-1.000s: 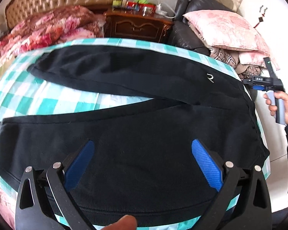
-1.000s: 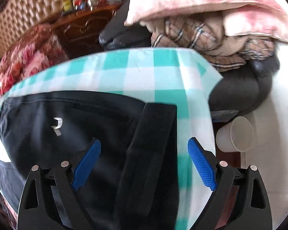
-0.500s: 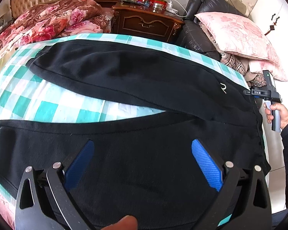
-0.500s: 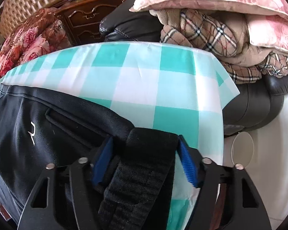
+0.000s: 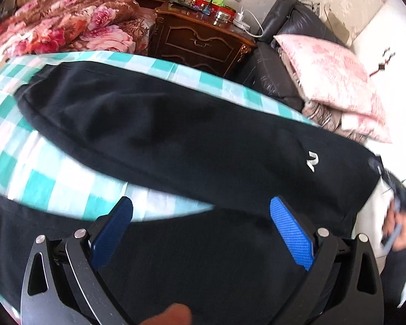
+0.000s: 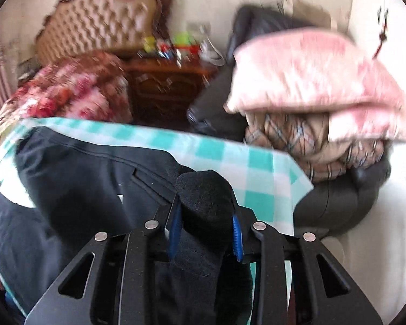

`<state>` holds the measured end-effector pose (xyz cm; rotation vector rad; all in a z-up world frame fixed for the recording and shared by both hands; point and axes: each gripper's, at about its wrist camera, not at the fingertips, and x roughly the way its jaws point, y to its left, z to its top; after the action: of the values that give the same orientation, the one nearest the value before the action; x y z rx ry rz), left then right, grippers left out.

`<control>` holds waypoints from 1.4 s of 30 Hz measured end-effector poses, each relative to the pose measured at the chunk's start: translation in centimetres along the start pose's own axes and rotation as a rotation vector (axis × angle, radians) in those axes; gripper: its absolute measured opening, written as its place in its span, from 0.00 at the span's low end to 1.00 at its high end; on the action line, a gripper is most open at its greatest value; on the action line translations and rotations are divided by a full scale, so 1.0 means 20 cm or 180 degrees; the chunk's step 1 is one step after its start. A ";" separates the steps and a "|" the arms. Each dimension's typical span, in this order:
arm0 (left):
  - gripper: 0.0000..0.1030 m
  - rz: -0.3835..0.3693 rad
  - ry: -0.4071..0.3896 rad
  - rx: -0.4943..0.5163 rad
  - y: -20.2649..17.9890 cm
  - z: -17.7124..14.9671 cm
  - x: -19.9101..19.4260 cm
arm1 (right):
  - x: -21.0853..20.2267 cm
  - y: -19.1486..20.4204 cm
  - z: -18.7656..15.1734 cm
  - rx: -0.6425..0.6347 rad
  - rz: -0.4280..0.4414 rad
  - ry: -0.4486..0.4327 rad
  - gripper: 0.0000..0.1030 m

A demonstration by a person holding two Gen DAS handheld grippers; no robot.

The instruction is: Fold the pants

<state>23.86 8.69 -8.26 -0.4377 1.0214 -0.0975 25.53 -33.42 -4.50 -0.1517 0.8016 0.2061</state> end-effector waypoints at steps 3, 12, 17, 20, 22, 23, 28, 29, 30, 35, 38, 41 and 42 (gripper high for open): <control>0.98 -0.0361 0.0050 -0.0255 0.05 0.16 0.07 | -0.23 0.11 -0.07 -0.0081 0.0103 -0.0239 0.30; 0.75 -0.1298 0.0724 -0.1689 0.32 0.57 0.54 | -0.56 0.32 -0.34 -0.0289 0.0216 -0.0433 0.30; 0.71 -0.1187 0.0920 -0.2114 0.37 0.67 0.72 | -0.65 0.39 -0.48 -0.0449 0.0265 -0.0449 0.30; 0.65 -0.1117 0.1070 -0.2102 0.35 0.67 0.79 | -0.69 0.42 -0.56 -0.0573 0.0348 -0.0446 0.30; 0.37 -0.1090 0.1135 -0.2042 0.35 0.67 0.82 | -0.71 0.43 -0.62 -0.0632 0.0405 -0.0427 0.30; 0.27 -0.1026 0.1130 -0.2018 0.35 0.65 0.81 | -0.71 0.42 -0.64 -0.0623 0.0415 -0.0402 0.30; 0.09 -0.1176 0.0885 -0.1868 0.45 0.49 0.54 | -0.68 0.30 -0.74 -0.0308 0.0381 -0.0216 0.31; 0.09 -0.1202 0.0811 -0.1821 0.47 0.45 0.47 | -0.67 0.27 -0.76 -0.0234 0.0386 -0.0180 0.31; 0.08 -0.1213 0.0740 -0.1764 0.48 0.39 0.38 | -0.66 0.24 -0.78 -0.0163 0.0393 -0.0144 0.31; 0.08 -0.1323 0.0442 -0.1541 0.50 -0.09 -0.09 | -0.57 0.09 -0.86 0.0360 0.0342 0.0162 0.34; 0.08 -0.1365 0.0385 -0.1490 0.49 -0.44 -0.26 | -0.50 0.01 -0.95 0.0782 0.0260 0.0553 0.37; 0.08 -0.1308 0.0348 -0.1437 0.47 -0.68 -0.28 | -0.48 -0.08 -1.08 0.1406 0.0267 0.0847 0.71; 0.08 -0.1295 0.0382 -0.1410 0.47 -0.74 -0.26 | -0.49 -0.10 -1.12 0.1577 0.0291 0.0877 0.74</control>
<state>7.46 14.12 -14.40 -1.0527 1.0601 -0.2659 3.89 -41.30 -12.65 0.3311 1.1112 0.0677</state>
